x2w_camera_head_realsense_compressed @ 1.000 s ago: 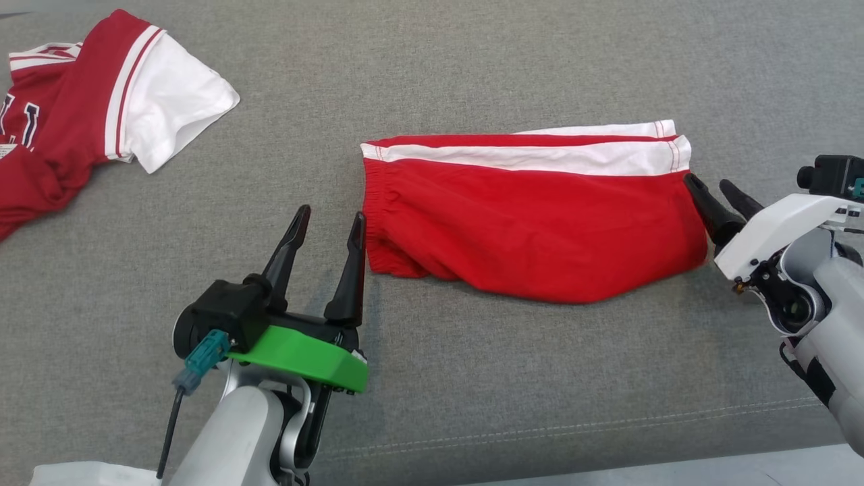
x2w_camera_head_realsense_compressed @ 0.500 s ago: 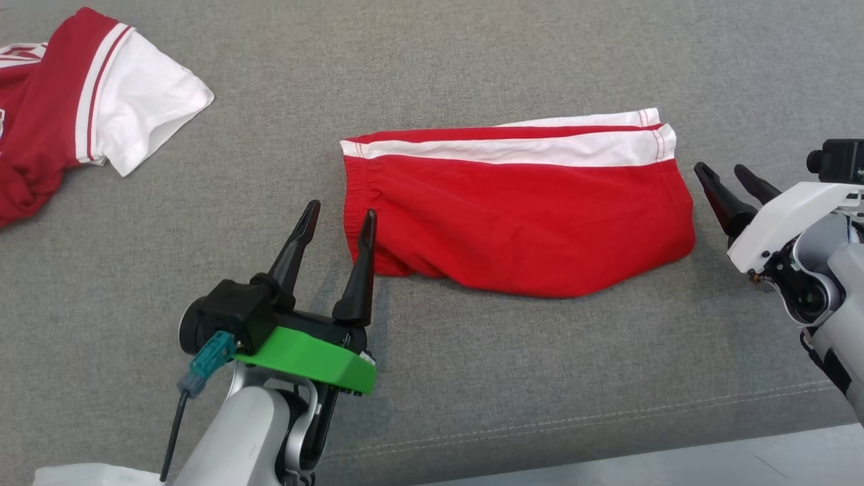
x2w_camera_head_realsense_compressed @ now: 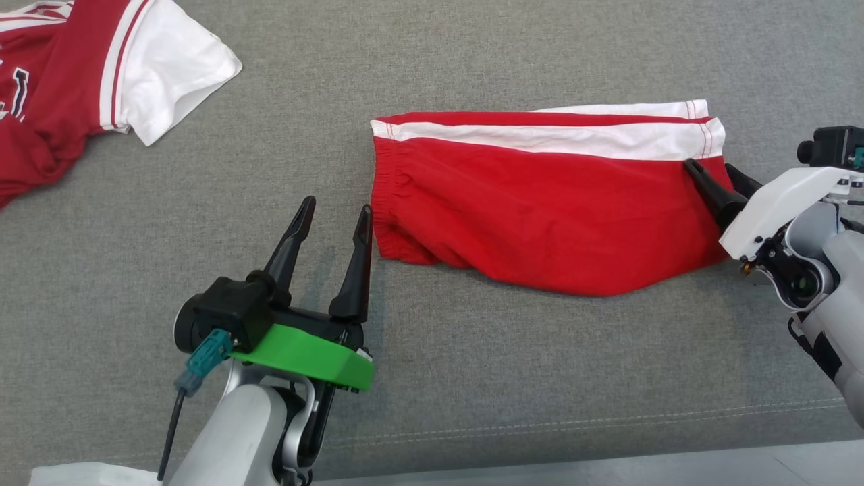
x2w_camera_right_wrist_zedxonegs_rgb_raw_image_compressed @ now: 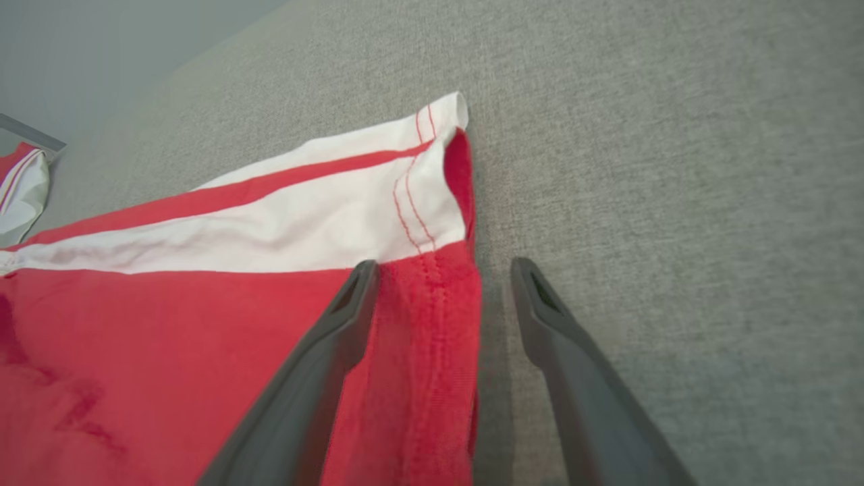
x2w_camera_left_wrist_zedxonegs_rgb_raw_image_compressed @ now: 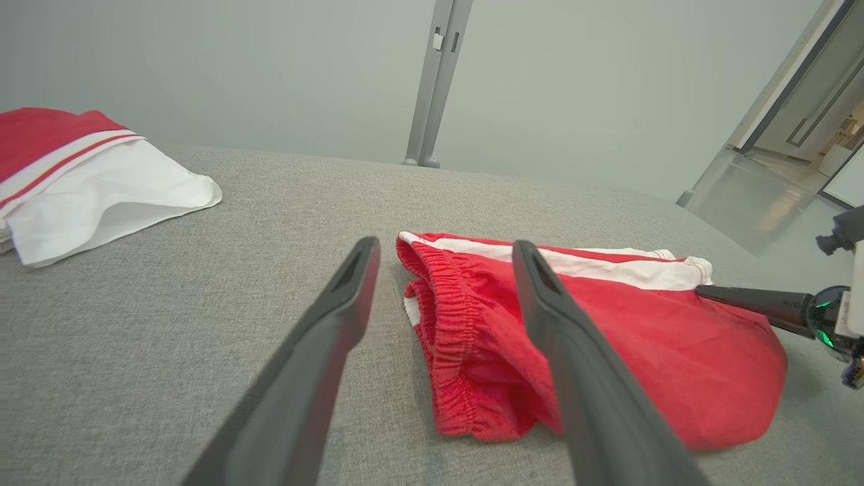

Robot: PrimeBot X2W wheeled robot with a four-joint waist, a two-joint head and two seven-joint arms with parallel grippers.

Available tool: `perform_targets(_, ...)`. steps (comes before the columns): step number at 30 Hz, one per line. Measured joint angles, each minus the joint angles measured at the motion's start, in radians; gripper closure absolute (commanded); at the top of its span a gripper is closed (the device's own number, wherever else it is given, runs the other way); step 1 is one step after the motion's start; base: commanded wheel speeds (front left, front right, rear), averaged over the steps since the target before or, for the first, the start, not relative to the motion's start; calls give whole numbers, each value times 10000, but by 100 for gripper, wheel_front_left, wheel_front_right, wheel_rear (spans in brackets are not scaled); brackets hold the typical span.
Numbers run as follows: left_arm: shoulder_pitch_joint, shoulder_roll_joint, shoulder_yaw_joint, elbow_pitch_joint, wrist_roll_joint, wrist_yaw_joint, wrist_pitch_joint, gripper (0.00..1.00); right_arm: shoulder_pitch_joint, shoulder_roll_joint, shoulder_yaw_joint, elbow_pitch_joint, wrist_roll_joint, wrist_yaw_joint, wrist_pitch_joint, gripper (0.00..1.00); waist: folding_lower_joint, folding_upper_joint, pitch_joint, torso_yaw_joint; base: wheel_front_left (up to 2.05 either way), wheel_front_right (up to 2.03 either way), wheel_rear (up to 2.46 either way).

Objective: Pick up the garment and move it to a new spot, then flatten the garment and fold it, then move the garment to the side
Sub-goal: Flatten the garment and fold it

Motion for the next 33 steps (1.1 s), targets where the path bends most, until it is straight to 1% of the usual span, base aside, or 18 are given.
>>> perform_targets(7,-2,15,0,-19,2,35,0,0,-198,84,90,234,199,4,600,0,0,0,86,69,0,0,0)
perform_targets(8,-3,15,-2,-21,4,35,0,0,-222,86,90,261,288,4,673,9,0,0,92,72,0,0,0)
perform_targets(9,-4,15,-2,-25,4,35,0,0,-237,84,90,272,351,4,721,9,0,0,97,75,0,0,0)
perform_targets(10,-4,15,-2,-25,4,35,0,0,-251,82,90,280,385,4,727,25,0,0,102,77,0,0,0)
perform_targets(11,-4,15,-2,-25,4,35,0,0,-258,82,90,286,385,4,757,51,0,0,106,79,0,0,0)
perform_targets(12,-4,15,0,-25,4,35,0,0,-270,81,86,284,407,4,798,60,0,0,109,80,0,0,0)
perform_targets(15,-5,15,6,-27,4,35,0,0,-280,84,84,215,516,2,796,76,0,0,120,76,0,0,0)
perform_targets(16,-5,15,8,-27,4,35,0,0,-281,92,128,148,516,2,798,84,0,0,123,73,0,0,0)
perform_targets(17,-6,15,8,-27,4,35,0,0,-281,115,163,109,516,2,798,90,0,0,126,69,0,0,0)
perform_targets(20,-7,15,12,-27,4,35,0,0,-297,142,228,81,516,4,796,95,0,0,128,54,0,0,0)
perform_targets(21,-8,15,12,-27,4,35,0,0,-314,140,247,75,516,2,796,99,0,0,127,48,0,0,0)
perform_targets(22,-9,15,15,-25,4,36,0,0,-328,140,267,65,514,2,794,100,0,0,125,41,0,0,0)
perform_targets(33,-10,29,50,50,4,36,-2,0,-360,58,418,75,476,4,598,100,0,0,11,-30,0,0,0)
